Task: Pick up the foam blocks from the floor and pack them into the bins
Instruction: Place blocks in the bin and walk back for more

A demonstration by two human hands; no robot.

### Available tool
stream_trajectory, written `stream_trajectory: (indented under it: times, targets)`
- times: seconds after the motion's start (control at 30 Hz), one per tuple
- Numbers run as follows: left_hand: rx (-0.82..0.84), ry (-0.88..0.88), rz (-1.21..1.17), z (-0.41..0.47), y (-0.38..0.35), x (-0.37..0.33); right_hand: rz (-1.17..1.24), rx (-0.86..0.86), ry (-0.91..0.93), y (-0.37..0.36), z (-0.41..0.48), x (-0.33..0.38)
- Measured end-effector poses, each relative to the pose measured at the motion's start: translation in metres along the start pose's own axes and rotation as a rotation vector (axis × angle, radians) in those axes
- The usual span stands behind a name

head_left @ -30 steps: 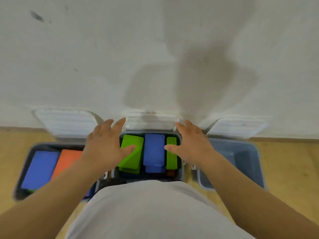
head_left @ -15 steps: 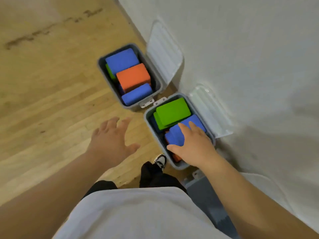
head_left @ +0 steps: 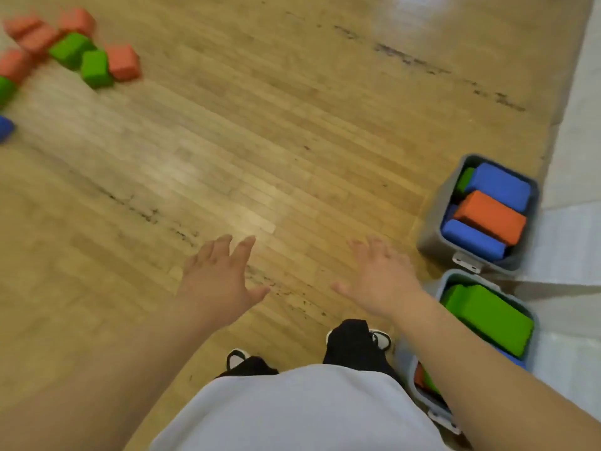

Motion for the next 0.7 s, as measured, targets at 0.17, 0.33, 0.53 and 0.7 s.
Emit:
stream_trajectory:
  times: [0.17,0.33,0.53,0.7]
  targets:
    - [-0.020,0.365,-0.127,-0.108,-0.035,0.196,-0.214,0.038,0.285,-0.025,-0.010,0.209]
    - [-0.109,0.744,-0.338,-0.212,-0.073,0.324,-0.401,0.065,0.596,-0.051,-0.032,0.387]
    - [-0.135,0.999,-0.552,-0.273,-0.107,0.383,-0.565,0.064,0.827,-0.079,-0.040,0.510]
    - [-0.110,1.050,-0.604,-0.252,-0.101,0.420,-0.581,0.070,0.897,-0.076,-0.006,0.572]
Point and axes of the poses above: each hand's wrist, its own z-axis towards the middle knuckle, its own y-axis out of the back of the hand, x = y × z, the point moved 6 cm from there along z, towards the middle knuckle, and after that the axes turned 4 degrees about z, right-handed, at the moved point
